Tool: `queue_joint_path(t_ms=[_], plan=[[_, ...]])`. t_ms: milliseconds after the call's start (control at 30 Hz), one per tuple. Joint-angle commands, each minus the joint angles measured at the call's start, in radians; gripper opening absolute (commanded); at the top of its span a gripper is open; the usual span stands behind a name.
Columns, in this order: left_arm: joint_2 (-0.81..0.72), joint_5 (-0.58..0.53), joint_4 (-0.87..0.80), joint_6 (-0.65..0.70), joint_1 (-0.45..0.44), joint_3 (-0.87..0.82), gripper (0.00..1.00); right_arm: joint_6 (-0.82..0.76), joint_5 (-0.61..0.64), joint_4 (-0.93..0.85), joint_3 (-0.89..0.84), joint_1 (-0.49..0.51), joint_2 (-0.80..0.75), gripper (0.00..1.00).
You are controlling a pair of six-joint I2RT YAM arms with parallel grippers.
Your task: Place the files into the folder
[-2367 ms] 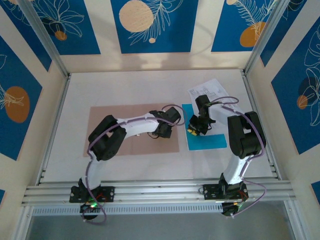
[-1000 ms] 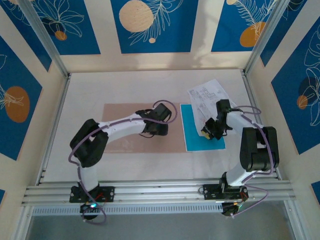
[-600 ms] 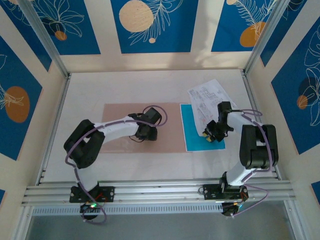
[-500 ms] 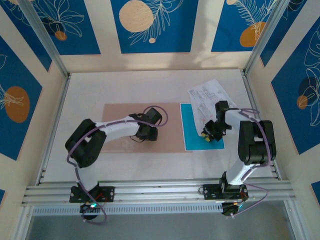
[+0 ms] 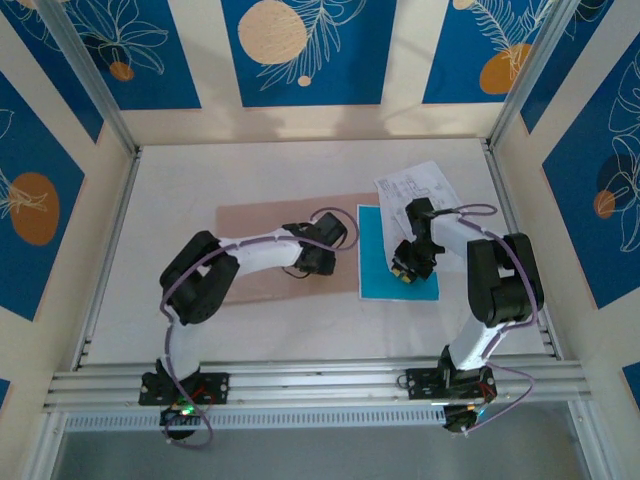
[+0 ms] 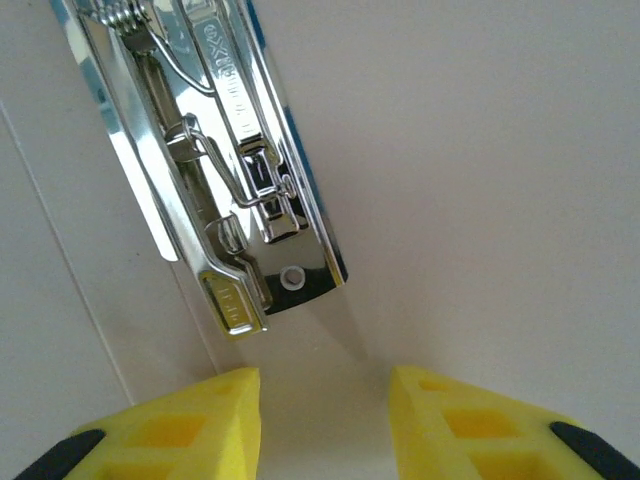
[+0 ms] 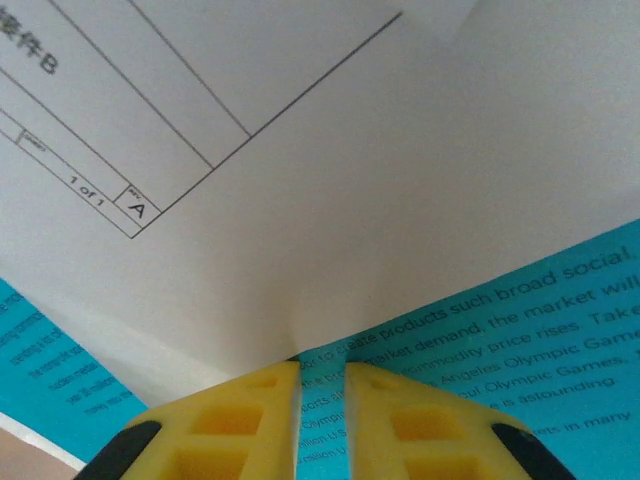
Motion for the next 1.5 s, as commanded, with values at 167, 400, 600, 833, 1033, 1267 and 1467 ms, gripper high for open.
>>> queue_joint_path(t_ms=[167, 400, 600, 833, 1033, 1267, 1467], plan=[[-0.031, 0.002, 0.031, 0.031, -0.068, -0.008, 0.37, -0.013, 0.014, -0.083, 0.008, 0.051, -0.119, 0.21], [-0.169, -0.048, -0.021, 0.015, -0.044, -0.038, 0.47, -0.065, -0.004, -0.077, 0.073, -0.123, -0.172, 0.23], [-0.161, 0.06, -0.004, -0.022, 0.113, -0.073, 0.49, -0.077, -0.059, -0.051, 0.208, -0.269, -0.002, 0.22], [-0.017, 0.133, 0.003, 0.045, 0.206, 0.022, 0.46, -0.037, -0.061, -0.114, 0.35, -0.267, 0.229, 0.2], [0.061, 0.172, 0.047, 0.054, 0.187, 0.05, 0.44, -0.052, -0.05, -0.153, 0.347, -0.199, 0.28, 0.18], [0.075, 0.183, 0.085, 0.042, 0.157, 0.057, 0.44, -0.044, -0.034, -0.136, 0.255, -0.111, 0.221, 0.18], [0.076, 0.186, 0.097, 0.053, 0.143, 0.053, 0.44, -0.018, -0.021, -0.115, 0.183, -0.039, 0.182, 0.18]])
